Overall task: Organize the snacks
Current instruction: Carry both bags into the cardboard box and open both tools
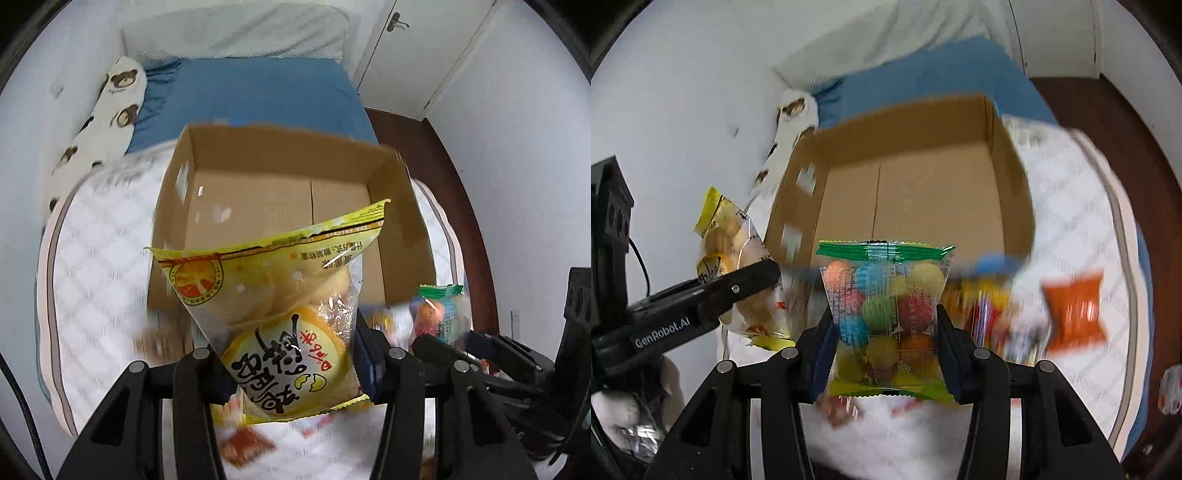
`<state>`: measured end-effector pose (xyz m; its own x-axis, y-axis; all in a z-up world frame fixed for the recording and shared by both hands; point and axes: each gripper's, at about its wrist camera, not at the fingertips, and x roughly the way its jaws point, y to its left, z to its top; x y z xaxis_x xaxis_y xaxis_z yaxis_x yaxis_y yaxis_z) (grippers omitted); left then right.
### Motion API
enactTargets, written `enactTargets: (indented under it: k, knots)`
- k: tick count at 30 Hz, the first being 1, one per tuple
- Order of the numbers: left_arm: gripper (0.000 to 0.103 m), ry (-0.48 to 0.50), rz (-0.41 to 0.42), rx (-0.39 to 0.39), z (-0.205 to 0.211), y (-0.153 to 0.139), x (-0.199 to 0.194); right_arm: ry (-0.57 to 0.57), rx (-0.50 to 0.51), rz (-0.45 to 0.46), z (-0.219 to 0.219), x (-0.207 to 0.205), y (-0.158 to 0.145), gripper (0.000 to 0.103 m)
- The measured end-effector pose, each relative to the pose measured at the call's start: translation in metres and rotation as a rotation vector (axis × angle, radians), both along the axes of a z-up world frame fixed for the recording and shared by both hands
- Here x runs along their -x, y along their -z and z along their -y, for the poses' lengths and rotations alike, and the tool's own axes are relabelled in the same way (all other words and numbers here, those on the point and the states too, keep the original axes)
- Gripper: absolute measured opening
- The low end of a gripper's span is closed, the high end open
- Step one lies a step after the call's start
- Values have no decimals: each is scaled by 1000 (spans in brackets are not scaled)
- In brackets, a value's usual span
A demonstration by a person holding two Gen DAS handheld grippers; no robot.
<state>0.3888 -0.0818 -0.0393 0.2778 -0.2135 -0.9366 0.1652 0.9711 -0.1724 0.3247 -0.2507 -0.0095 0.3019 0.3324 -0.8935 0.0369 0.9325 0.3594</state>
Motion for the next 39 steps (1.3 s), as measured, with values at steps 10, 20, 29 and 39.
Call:
enactTargets:
  k: [10,20,29,39]
  knots:
    - [48,7,-214,-41,4,100,-148,-33,47,-83,-8,-153,83,52]
    - [48,42,-322,-85,1,150,-200,-58,79,-139,-19,-215,144,52]
    - [86,16,-336,-44,-11,164,-218,-81,78,-159,-25,-231,157,85]
    - [86,-32,-219,-77,-22,129,-189,-47,173,-144,-24,-214,134,95]
